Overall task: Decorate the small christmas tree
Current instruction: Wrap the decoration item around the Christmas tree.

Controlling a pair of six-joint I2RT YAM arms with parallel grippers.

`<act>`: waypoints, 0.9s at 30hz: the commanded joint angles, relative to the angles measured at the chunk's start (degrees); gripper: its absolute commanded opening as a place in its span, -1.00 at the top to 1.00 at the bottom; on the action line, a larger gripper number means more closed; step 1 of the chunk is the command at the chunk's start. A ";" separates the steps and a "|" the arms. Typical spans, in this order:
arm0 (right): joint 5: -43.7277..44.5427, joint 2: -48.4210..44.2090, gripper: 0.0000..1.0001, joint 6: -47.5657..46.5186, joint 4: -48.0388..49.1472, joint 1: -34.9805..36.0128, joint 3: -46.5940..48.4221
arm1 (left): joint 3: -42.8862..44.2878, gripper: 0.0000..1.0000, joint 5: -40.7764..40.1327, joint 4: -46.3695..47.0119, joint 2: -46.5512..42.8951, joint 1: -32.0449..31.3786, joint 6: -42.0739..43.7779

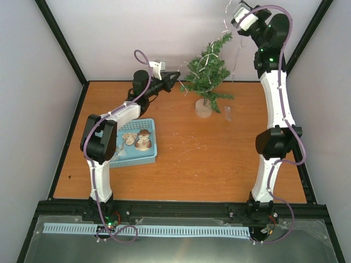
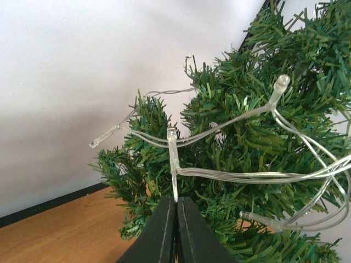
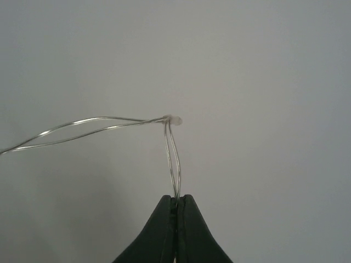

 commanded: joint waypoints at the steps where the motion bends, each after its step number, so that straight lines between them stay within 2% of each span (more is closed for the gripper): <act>1: 2.31 4.91 0.95 5.28 -1.81 -0.99 6.81 | 3.40 0.97 1.22 0.21 1.38 0.93 -0.92; 4: 2.74 6.99 0.94 7.38 -4.38 -1.42 8.89 | 3.45 0.93 1.19 -0.65 1.65 1.25 -1.26; 6: 2.16 7.40 0.94 8.09 -6.18 -1.45 8.80 | 3.52 0.80 1.04 -1.99 1.27 1.35 -0.02; 12: -0.71 5.23 0.94 9.09 -8.49 -1.44 5.29 | 2.38 0.15 1.63 -8.65 -3.29 1.40 12.54; 18: -2.06 4.17 0.95 9.29 -9.50 -1.44 3.42 | 2.41 0.06 1.74 -14.88 -8.13 1.40 26.40; 27: -3.06 3.83 0.94 9.44 -10.69 -1.44 2.63 | 8.82 0.09 10.98 -20.21 -6.61 1.06 40.36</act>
